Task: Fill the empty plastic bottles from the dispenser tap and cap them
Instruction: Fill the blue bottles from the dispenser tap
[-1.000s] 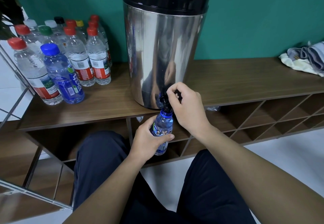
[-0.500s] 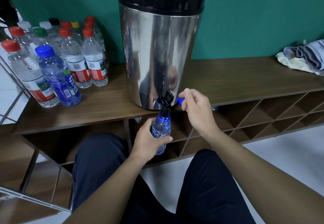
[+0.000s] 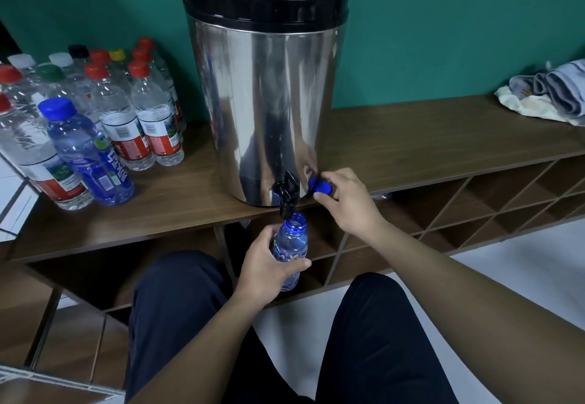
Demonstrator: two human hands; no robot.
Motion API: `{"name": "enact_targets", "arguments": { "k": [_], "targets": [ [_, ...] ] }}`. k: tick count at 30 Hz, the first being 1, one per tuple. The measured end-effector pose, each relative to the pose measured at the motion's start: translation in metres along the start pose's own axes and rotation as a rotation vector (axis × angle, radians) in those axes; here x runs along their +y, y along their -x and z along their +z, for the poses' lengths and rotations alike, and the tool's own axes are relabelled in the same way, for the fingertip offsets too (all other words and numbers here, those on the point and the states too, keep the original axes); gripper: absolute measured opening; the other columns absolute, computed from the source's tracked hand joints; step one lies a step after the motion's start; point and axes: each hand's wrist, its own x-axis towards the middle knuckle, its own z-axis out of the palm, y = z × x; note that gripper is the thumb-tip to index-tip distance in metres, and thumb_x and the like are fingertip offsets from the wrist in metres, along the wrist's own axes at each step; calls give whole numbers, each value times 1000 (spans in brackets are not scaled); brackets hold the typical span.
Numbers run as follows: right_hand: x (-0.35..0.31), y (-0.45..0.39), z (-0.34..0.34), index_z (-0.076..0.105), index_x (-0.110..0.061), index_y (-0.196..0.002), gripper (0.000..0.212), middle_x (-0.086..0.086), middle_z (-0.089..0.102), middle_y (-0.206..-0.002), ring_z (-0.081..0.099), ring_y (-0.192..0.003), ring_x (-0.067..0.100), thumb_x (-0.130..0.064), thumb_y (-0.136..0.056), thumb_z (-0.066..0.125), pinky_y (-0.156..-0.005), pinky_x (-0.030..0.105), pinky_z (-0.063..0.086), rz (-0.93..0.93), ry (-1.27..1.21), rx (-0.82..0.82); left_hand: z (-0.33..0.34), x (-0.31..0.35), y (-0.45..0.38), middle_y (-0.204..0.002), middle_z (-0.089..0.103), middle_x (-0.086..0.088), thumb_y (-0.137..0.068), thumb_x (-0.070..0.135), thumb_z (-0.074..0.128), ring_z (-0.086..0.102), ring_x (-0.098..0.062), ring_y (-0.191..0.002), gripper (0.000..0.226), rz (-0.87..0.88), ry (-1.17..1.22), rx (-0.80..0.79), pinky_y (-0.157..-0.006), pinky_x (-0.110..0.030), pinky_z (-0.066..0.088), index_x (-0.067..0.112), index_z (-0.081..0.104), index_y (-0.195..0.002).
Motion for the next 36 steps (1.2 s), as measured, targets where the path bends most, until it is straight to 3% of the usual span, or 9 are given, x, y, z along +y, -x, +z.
{"name": "enact_targets", "arguments": {
  "k": [3,8,12,18,26,30,34,36],
  "targets": [
    [0,-7,5,71,-12,-137,39,2,54,-128,62,-110,24,-29,-103,77,-101,36,51,-14,55,-14,0,2,2,-113,82,13,-70,11,106,80,-10,-105,73,1,0,-19,-99,-40,66,34,68,-127],
    [2,-3,5,73,-11,-135,35,3,54,-126,62,-108,23,-26,-104,77,-99,31,48,17,50,-9,0,2,3,-117,82,11,-68,14,108,80,-12,-108,75,5,-1,-32,-101,-44,65,35,68,-129],
    [-7,21,-6,77,-19,-128,28,-1,61,-120,62,-93,10,-31,-102,78,-91,24,49,44,-121,-15,1,3,7,-119,82,7,-66,15,108,80,-16,-111,78,12,13,-53,-104,-51,65,34,70,-130],
    [-40,68,-35,80,-29,-120,18,-9,66,-113,66,-94,11,-28,-102,79,-88,22,54,-60,-394,-138,-1,14,17,-119,83,0,-64,16,107,80,-24,-112,78,55,34,-87,-106,-58,62,26,73,-134],
    [-66,84,-69,76,-24,-135,29,-15,59,-117,58,-78,13,-22,-106,74,-78,18,47,-276,-182,-254,-7,44,36,-120,84,-3,-70,-1,103,81,-26,-112,74,111,56,-152,-106,-55,63,21,74,-135],
    [-86,81,-97,72,-26,-142,34,-17,57,-129,59,-87,12,-19,-110,68,-83,13,43,-413,-23,-390,-16,53,43,-122,83,-5,-69,-1,104,80,-28,-115,76,147,67,-161,-106,-50,63,18,75,-136],
    [-109,75,-117,71,-33,-138,34,-23,55,-132,60,-92,17,-16,-110,67,-87,32,52,-500,79,-476,-29,69,52,-119,84,-5,-71,-1,103,80,-24,-112,70,192,41,-202,-99,-37,63,18,76,-133],
    [-123,72,-129,71,-33,-136,35,-22,57,-133,60,-93,20,-12,-109,67,-87,36,53,-546,111,-505,-37,80,56,-116,84,-6,-72,-2,103,80,-22,-108,66,196,41,-226,-98,-38,63,17,78,-130]
  ]
}}
